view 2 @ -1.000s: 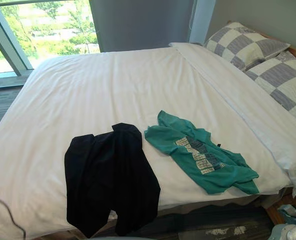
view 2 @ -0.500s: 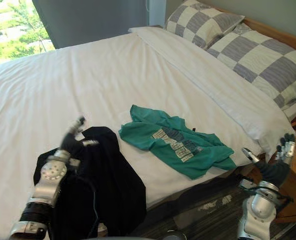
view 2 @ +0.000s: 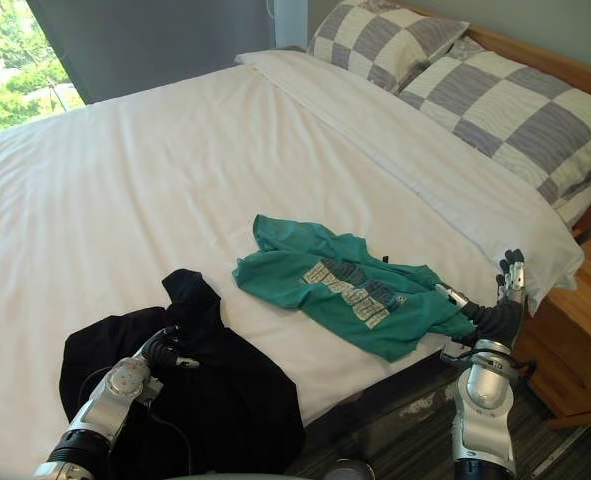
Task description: Tidy the bed and pick cloth on bed and put in laundry
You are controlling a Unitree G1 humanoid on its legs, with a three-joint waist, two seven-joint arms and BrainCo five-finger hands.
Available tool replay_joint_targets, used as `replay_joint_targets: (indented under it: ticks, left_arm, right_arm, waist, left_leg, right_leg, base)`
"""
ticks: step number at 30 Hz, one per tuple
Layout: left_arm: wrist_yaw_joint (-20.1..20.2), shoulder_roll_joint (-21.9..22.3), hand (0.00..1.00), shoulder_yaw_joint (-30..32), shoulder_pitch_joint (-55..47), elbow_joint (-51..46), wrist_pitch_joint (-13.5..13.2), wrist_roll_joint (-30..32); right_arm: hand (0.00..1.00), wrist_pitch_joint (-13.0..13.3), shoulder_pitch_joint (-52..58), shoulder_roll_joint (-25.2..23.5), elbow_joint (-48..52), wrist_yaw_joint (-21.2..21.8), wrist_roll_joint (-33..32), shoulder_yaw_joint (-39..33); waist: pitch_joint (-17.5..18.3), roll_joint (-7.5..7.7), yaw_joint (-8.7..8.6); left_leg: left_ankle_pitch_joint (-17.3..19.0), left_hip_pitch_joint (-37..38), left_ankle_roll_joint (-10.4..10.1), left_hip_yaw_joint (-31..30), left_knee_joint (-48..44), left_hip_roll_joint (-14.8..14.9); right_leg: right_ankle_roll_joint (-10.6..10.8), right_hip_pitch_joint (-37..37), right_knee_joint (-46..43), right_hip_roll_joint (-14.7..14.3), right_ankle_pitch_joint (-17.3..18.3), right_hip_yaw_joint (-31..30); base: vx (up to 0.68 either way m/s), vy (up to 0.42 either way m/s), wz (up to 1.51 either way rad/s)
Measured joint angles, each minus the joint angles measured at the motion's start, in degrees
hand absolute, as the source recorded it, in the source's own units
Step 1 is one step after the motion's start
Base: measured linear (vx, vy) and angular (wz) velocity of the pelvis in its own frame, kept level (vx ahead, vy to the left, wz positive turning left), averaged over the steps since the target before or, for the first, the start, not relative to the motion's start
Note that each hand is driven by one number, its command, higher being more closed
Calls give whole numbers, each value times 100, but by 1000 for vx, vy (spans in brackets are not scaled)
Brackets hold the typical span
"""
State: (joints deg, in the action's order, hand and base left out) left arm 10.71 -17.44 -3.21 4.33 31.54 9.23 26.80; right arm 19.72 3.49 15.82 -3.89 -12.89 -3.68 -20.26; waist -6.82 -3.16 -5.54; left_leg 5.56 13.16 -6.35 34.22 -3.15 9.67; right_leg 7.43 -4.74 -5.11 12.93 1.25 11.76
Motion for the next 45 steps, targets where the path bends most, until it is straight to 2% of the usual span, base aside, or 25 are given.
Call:
replay_joint_targets:
  ticks: [4, 6, 9, 11, 14, 17, 19, 20, 21, 22, 23, 24, 25, 26, 27, 28, 29, 31, 34, 36, 37, 38, 40, 42, 45]
  left_arm:
    - [51, 151, 100, -9, -46, 15, 121, 131]
    - [37, 152, 100, -11, -123, 15, 112, -122]
    - [-158, 57, 100, -8, -171, 14, -221, -607]
    - [-298, -67, 100, -8, -70, -11, -603, -1007]
    - [-314, -295, 100, -10, 33, -271, -947, -1540]
    - [-173, -472, 100, -4, 110, -786, -1097, -1958]
    - [-64, -563, 100, 0, 115, -1110, -1113, -2126]
    - [47, -633, 100, 40, 119, -1241, -1114, -2205]
    - [123, -687, 100, 103, 127, -1322, -1115, -2307]
    - [234, -690, 100, 152, 130, -1402, -1121, -2386]
    - [414, -670, 100, 101, 139, -1563, -1123, -2523]
    - [582, -690, 100, 102, 137, -1699, -1123, -2595]
    - [716, -683, 100, 114, 146, -1912, -1124, -2632]
    - [799, -675, 100, 115, 154, -2040, -1125, -2659]
    - [940, -664, 100, 130, 228, -2156, -1124, -2772]
    - [1013, -667, 100, 154, 268, -2205, -1124, -2808]
    - [1102, -653, 100, 243, 276, -2271, -1121, -2827]
    - [1235, -665, 100, 371, 271, -2321, -1085, -2828]
    - [1424, -687, 100, 500, 264, -2321, -965, -2828]
    - [1454, -734, 100, 501, 263, -2367, -965, -2836]
    - [1573, -814, 100, 553, 261, -2493, -966, -2847]
    - [1655, -818, 100, 601, 257, -2521, -965, -2853]
    - [1757, -834, 100, 641, 252, -2530, -967, -2857]
    - [1811, -855, 100, 684, 252, -2530, -993, -2858]
    - [1812, -856, 100, 739, 243, -2518, -1173, -2854]
  right_arm:
    - [0, -13, -114, 13, 377, 207, 87, -6]
    - [0, -95, -235, 50, 435, 312, 302, 20]
    - [0, -411, -691, 452, 426, 487, 518, 204]
    - [0, -618, -1245, 932, 359, 637, 589, 354]
    - [0, -885, -1994, 1490, -20, 834, 711, 584]
    - [0, -1249, -2465, 1976, -304, 1065, 729, 787]
    - [0, -1440, -2711, 2144, -452, 1183, 729, 905]
    - [0, -1566, -2828, 2157, -529, 1264, 729, 991]
    - [0, -1631, -2893, 2141, -580, 1300, 729, 1051]
    - [0, -1685, -3039, 2156, -693, 1337, 729, 1139]
    - [0, -1792, -3242, 2317, -864, 1423, 729, 1230]
    - [0, -1862, -3311, 2380, -946, 1487, 728, 1235]
    - [0, -1930, -3334, 2484, -1047, 1569, 727, 1250]
    - [0, -1981, -3356, 2546, -1163, 1671, 728, 1251]
    - [0, -2095, -3380, 2647, -1325, 1839, 729, 1249]
    - [0, -2173, -3439, 2667, -1426, 1950, 732, 1255]
    - [0, -2253, -3550, 2710, -1505, 2049, 736, 1290]
    - [0, -2278, -3581, 2774, -1594, 2076, 731, 1365]
    - [0, -2390, -3565, 2813, -1629, 2231, 675, 1363]
    - [0, -2493, -3567, 2815, -1698, 2454, 598, 1284]
    - [0, -2590, -3541, 2815, -1803, 2894, 586, 1164]
    - [100, -2609, -3541, 2829, -1847, 3177, 586, 1082]
    - [100, -2602, -3533, 2839, -1990, 3438, 533, 1002]
    - [100, -2570, -3535, 2828, -2171, 3481, 371, 989]
    - [100, -2451, -3539, 2855, -2527, 3481, 140, 941]
  waist:
    - [-69, -171, -2]
    - [-150, -190, 7]
    - [-286, -176, 28]
    - [-575, -155, 41]
    - [-907, -117, 72]
    - [-1252, -112, 221]
    - [-1424, -105, 276]
    - [-1483, -50, 307]
    - [-1565, 87, 342]
    - [-1622, 126, 373]
    - [-1639, -13, 382]
    - [-1643, -123, 514]
    - [-1673, -70, 547]
    - [-1694, -71, 578]
    - [-1761, -83, 667]
    - [-1786, -75, 704]
    - [-1823, -113, 738]
    - [-1893, -203, 783]
    - [-1913, -198, 781]
    - [-1926, -172, 785]
    - [-1959, -113, 818]
    - [-1956, -98, 819]
    - [-1923, -21, 828]
    - [-1884, 55, 847]
    - [-1833, 152, 929]
  left_leg:
    - [-3, -29, 3, 8, -144, 68]
    - [-3, -67, 3, 6, -202, 95]
    - [-3, -402, 3, -17, -306, 144]
    - [-11, -616, 16, -48, -361, 152]
    - [-10, -996, 17, -223, -518, 184]
    - [-10, -1379, 17, -474, -808, 268]
    - [-10, -1598, 17, -654, -1068, 334]
    - [-12, -1849, 19, -724, -1450, 409]
    - [88, -2196, 12, -808, -1909, 473]
    - [351, -2397, 54, -1045, -1747, 283]
    - [-45, -2505, 320, -1274, -940, 16]
    - [-20, -2520, 441, -1134, -909, 50]
    - [-122, -2702, 558, -1232, -972, -53]
    - [-129, -2782, 566, -1292, -995, -28]
    - [-128, -2861, 566, -1341, -1010, -4]
    - [-128, -2950, 565, -1397, -1060, -4]
    - [-128, -3127, 560, -1460, -1216, 16]
    - [-180, -3237, 536, -1571, -1294, 47]
    - [-370, -3237, 520, -1674, -1235, 98]
    - [-444, -3225, 501, -1729, -1137, 97]
    - [-509, -3233, 446, -1748, -1032, 114]
    - [-515, -3228, 445, -1749, -971, 115]
    - [-553, -3226, 387, -1750, -933, 113]
    - [-606, -3226, 373, -1753, -887, 110]
    - [-669, -3227, 322, -1757, -819, 142]
  right_leg:
    - [-14, 9, -71, -18, 24, 1]
    - [-39, 54, -171, -13, 95, 5]
    - [-76, 449, -475, -2, 176, 8]
    - [-77, 671, -606, 23, 177, 14]
    - [-77, 948, -743, 47, 177, 37]
    - [-78, 1104, -823, 54, 177, 146]
    - [-79, 1196, -937, 61, 176, 184]
    - [-82, 1241, -982, 82, 174, 183]
    - [-84, 1231, -975, 142, 173, 179]
    - [-86, 1240, -967, 228, 174, 192]
    - [-82, 1310, -1007, 178, 176, 237]
    - [-13, 1408, -1141, 156, 229, 255]
    - [-4, 1665, -1397, 272, 223, 278]
    - [15, 1829, -1482, 288, 307, 284]
    - [-39, 1815, -1195, 129, 516, 231]
    - [-102, 1795, -812, -35, 510, 257]
    - [-51, 1683, -550, -86, 418, 403]
    - [-44, 1715, -602, -153, 405, 487]
    - [-52, 1734, -802, -185, 410, 617]
    - [-57, 1758, -870, -189, 413, 666]
    - [-60, 1855, -976, -198, 415, 667]
    - [-61, 1859, -977, -205, 415, 682]
    - [-62, 1854, -979, -199, 416, 763]
    - [-64, 1848, -978, -201, 417, 812]
    - [-79, 1846, -959, -241, 425, 876]
  base:
    - [-4, -87, -2]
    - [-32, -72, 3]
    - [-57, -66, 9]
    - [-100, -41, 14]
    - [-83, -29, 22]
    - [-49, -34, 32]
    - [0, -38, 34]
    - [30, -19, 33]
    - [1, -6, 32]
    - [-1, 35, 22]
    - [14, 81, 0]
    - [46, 101, 4]
    - [63, 62, 7]
    - [61, -12, 32]
    - [49, -77, 25]
    - [45, -112, 26]
    - [55, -85, 14]
    - [69, -44, 11]
    - [70, -89, 20]
    - [56, -48, 20]
    - [29, -18, 12]
    - [28, -6, 13]
    - [14, 3, 9]
    - [-1, -5, 9]
    - [-9, -12, 4]
